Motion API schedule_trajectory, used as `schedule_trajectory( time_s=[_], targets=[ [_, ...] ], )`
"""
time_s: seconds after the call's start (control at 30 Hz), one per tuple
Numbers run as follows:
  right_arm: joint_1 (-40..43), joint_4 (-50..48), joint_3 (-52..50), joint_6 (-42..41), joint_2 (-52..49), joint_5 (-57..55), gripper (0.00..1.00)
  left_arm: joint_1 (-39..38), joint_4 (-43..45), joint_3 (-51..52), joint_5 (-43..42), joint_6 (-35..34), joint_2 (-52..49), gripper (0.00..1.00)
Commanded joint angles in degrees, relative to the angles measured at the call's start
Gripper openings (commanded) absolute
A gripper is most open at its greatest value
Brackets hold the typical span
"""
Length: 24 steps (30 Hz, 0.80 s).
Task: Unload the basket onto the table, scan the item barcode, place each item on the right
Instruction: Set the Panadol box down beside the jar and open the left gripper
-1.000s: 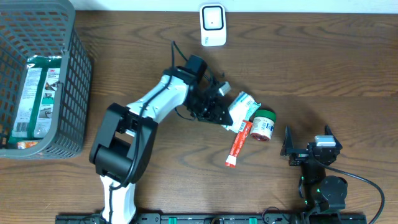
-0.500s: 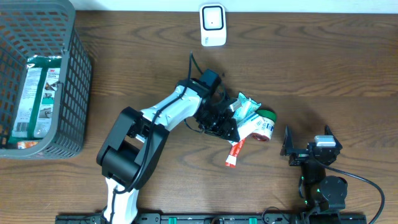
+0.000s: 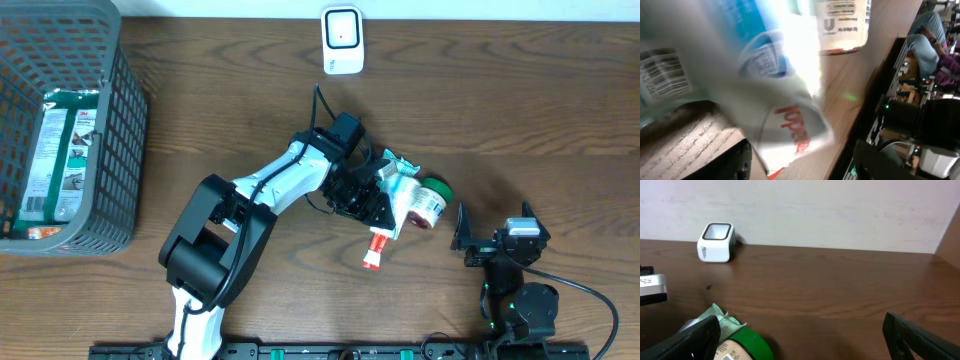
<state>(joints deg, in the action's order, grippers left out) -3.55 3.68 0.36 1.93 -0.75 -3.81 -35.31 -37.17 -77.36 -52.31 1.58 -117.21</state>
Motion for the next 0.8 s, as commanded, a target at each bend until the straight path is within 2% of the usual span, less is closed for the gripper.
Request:
schedule_trajectory(
  time_s=[0.0, 0.07, 0.33, 0.43, 0.5, 0.6, 0.77],
  targets=[
    [-0.1, 0.2, -0.1, 0.3, 0.0, 0.0, 0.99, 0.1, 0.0, 0.2, -0.1, 0.2, 1.5, 0.70],
    [-0.1, 0.2, -0.1, 0.3, 0.0, 0.0, 0.99, 0.1, 0.0, 0.2, -0.1, 0.2, 1.5, 0.73],
    [-0.1, 0.2, -0.1, 0.3, 0.0, 0.0, 0.99, 0.2, 0.0, 0.2, 0.1, 0.0, 1.6, 0.73],
    [-0.1, 0.2, -0.1, 0.3, 0.0, 0.0, 0.99, 0.2, 0.0, 0.2, 3.1, -0.2, 1.6, 0.73],
    [-0.1, 0.2, -0.1, 0.3, 0.0, 0.0, 0.99, 0.1, 0.0, 0.2, 8.1, -1.3, 1.6, 0.73],
    [-0.1, 0.2, -0.1, 0.3, 0.0, 0.0, 0.99, -0.4, 0.0, 0.2, 10.9, -2.1, 1.6, 0.59],
    [-0.1, 0.2, -0.1, 0.3, 0.0, 0.0, 0.99, -0.9, 0.0, 0.2, 15.1, -3.0, 1.7, 0.59]
  ],
)
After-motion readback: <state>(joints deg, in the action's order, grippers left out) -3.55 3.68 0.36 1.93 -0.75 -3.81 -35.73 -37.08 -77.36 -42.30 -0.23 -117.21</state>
